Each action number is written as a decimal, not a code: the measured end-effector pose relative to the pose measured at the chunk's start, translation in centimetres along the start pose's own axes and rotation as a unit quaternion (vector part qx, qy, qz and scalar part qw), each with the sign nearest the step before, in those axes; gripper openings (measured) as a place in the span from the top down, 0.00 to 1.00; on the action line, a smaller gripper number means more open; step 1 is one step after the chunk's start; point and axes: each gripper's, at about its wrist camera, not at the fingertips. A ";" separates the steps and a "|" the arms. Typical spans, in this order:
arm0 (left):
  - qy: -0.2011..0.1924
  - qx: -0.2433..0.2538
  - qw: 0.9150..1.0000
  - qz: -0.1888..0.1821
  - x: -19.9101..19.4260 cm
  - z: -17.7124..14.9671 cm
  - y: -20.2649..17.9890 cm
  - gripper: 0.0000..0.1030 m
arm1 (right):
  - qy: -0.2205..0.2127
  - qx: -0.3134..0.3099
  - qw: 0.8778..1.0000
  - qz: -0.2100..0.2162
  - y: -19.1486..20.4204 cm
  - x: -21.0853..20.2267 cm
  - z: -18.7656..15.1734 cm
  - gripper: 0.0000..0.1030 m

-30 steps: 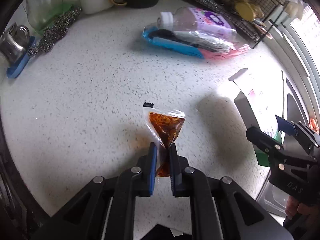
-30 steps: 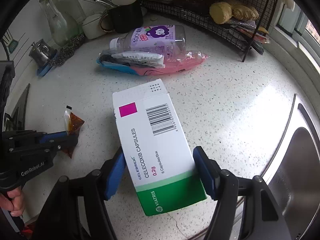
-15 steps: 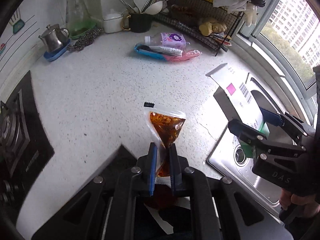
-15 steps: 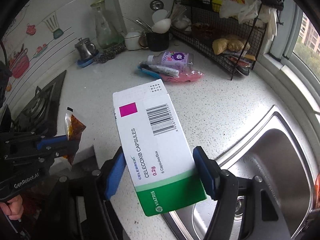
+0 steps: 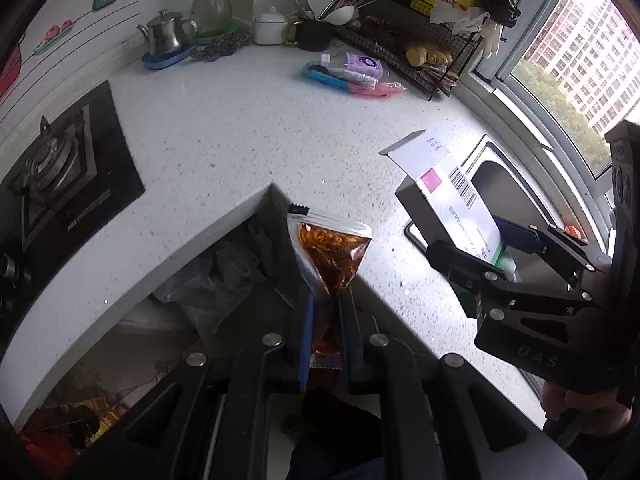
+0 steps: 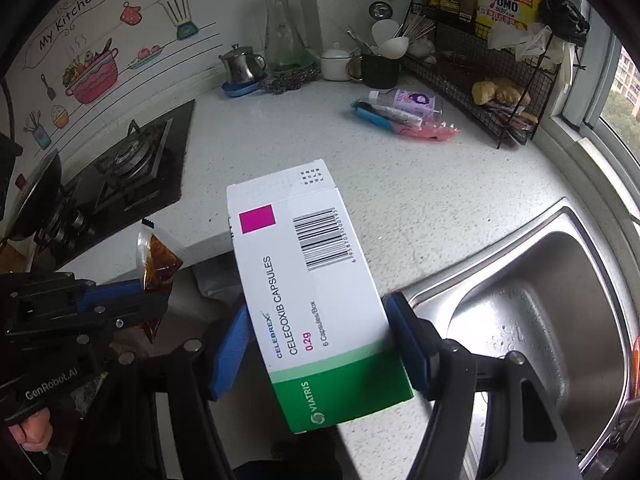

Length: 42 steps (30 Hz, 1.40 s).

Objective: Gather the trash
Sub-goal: 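Lower both tools with the packet and box down to the red bucket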

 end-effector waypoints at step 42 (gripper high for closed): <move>0.152 0.032 0.985 -0.082 34.4 -21.4 7.6 0.68 | 0.115 0.086 0.985 -0.093 2.2 26.7 -23.3 0.37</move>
Point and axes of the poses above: each gripper's, at about its wrist camera, not at the fingertips, and x roughly the way its jaws point, y to its left, z to its top, and after that the axes turned 4 degrees about y, right-handed
